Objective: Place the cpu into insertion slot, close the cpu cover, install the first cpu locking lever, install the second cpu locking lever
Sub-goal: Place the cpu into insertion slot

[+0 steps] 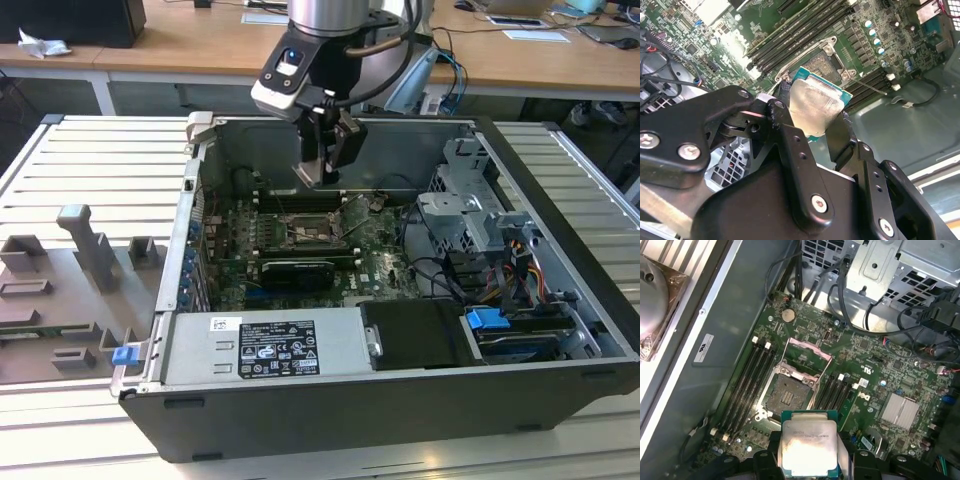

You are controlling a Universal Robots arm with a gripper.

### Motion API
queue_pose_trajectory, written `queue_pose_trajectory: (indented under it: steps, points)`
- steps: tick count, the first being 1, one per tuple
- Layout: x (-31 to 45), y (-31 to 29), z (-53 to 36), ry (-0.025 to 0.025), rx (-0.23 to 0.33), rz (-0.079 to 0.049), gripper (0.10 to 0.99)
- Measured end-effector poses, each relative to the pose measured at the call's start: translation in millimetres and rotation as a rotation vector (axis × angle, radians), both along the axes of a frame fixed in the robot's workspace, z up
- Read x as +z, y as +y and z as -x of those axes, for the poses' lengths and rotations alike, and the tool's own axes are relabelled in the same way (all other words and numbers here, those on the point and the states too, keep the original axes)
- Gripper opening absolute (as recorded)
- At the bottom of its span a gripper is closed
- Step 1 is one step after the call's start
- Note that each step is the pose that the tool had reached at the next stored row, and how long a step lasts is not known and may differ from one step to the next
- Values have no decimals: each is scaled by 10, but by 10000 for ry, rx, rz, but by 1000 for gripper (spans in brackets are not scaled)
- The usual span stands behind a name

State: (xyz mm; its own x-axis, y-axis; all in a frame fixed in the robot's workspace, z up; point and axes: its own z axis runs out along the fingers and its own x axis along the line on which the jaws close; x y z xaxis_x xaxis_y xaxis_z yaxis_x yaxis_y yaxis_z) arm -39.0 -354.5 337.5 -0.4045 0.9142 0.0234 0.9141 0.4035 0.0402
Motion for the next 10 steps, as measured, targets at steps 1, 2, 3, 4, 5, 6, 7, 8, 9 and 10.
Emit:
queue_pose_trajectory:
  steps: [1,2,3,4,5,6,7,8,9,10]
  points:
    - [-5,0,0,5,-22,0,525]
    - [-8,0,0,8,-36,1,525]
    - [-11,0,0,11,-47,0,525]
    - [-15,0,0,15,-60,0,525]
    - [-18,0,0,19,-71,0,525]
    - [-21,0,0,23,-87,1,525]
    - [-23,0,0,26,-98,1,525]
    - [-27,0,0,29,-111,0,525]
    - [-29,0,0,31,-122,1,525]
    - [-32,0,0,34,-137,1,525]
